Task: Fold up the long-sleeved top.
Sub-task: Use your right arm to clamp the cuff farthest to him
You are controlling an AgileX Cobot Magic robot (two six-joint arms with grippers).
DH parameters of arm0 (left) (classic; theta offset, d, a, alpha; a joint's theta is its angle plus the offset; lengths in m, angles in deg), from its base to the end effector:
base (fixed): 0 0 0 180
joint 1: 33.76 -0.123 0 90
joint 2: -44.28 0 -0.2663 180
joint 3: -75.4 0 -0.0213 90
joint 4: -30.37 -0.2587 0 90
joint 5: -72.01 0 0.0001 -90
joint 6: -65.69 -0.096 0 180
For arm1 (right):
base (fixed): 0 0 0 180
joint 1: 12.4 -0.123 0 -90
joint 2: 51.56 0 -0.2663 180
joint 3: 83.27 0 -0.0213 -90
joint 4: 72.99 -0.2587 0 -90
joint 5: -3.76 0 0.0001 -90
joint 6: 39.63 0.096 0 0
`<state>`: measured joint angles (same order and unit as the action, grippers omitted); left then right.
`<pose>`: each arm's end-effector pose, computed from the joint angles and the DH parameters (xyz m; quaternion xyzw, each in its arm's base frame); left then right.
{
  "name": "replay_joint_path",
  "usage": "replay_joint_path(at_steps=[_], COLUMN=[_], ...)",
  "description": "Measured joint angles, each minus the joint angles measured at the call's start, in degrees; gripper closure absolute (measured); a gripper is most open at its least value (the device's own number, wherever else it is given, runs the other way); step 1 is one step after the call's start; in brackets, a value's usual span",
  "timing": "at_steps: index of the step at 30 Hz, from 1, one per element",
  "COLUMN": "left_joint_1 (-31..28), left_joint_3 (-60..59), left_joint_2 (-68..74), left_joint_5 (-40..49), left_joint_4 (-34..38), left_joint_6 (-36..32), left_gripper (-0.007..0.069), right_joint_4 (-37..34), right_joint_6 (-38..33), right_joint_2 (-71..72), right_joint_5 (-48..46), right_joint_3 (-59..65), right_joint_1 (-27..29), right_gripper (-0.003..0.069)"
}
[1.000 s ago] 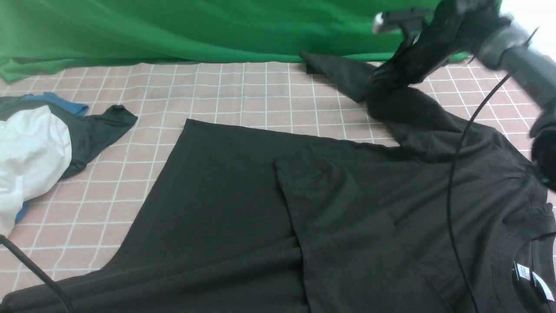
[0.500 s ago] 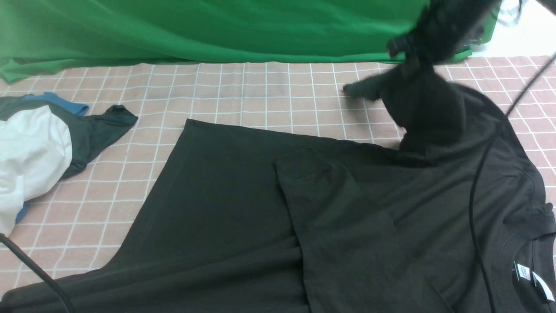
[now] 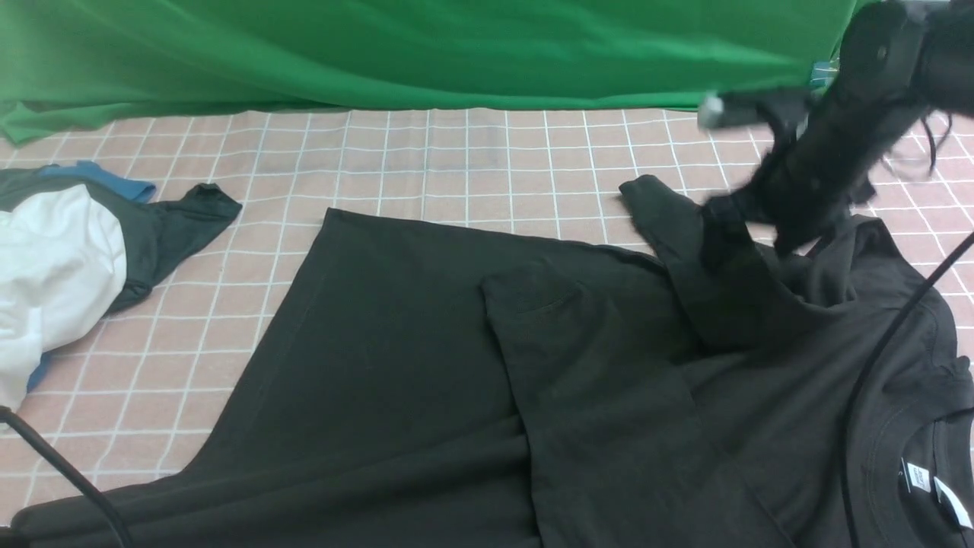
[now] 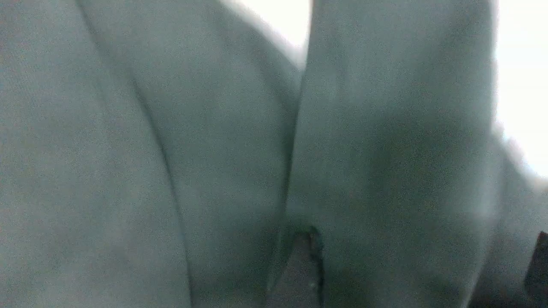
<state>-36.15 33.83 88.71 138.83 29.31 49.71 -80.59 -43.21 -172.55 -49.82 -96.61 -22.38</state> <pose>0.1100 0.0062 0.2633 0.1165 0.9650 0.0465 0.2305 0.4130 0.0830 0.2029 -0.0863 0.9811 0.0680 0.1592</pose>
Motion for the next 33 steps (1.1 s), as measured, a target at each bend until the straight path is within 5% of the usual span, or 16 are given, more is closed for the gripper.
replay_joint_path(at_steps=[5, 17, 21, 25, 27, 28, 33], left_joint_1=[0.0, 0.0, 0.0, 0.0, 0.0, 0.0, 0.0], left_joint_3=[0.0, 0.0, 0.0, 0.0, 0.0, 0.0, 0.0], left_joint_2=[0.0, 0.0, 0.0, 0.0, 0.0, 0.0, 0.0], left_joint_5=[-0.1, -0.1, -0.1, -0.2, -0.3, -0.3, -0.3], left_joint_4=[0.1, 0.3, 0.3, 0.3, 0.4, 0.4, 0.5], left_joint_6=[0.0, 0.0, 0.0, 0.0, 0.0, 0.0, 0.0], left_gripper=[0.0589, 0.0589, 0.0589, 0.0589, 0.0589, 0.0589, 0.0589], right_joint_4=[0.0, 0.1, -0.6, -1.3, -1.6, -1.5, 0.2], right_joint_6=[-0.1, -0.2, -0.2, -0.5, -2.5, -3.0, -3.9], right_joint_2=[-2.0, -18.9, -20.0, -20.1, -20.0, -19.7, -13.7], right_joint_5=[15.6, 17.9, 17.6, 17.7, 17.7, 17.7, 17.0], right_joint_3=[-4.2, -13.2, -13.7, -13.8, -14.0, -14.0, -13.7], right_joint_1=[0.0, 0.1, 0.1, 0.1, 0.0, 0.0, 0.1], right_gripper=[0.0042, 0.0114, 0.0187, 0.0333, 0.0513, 0.0549, 0.0568])
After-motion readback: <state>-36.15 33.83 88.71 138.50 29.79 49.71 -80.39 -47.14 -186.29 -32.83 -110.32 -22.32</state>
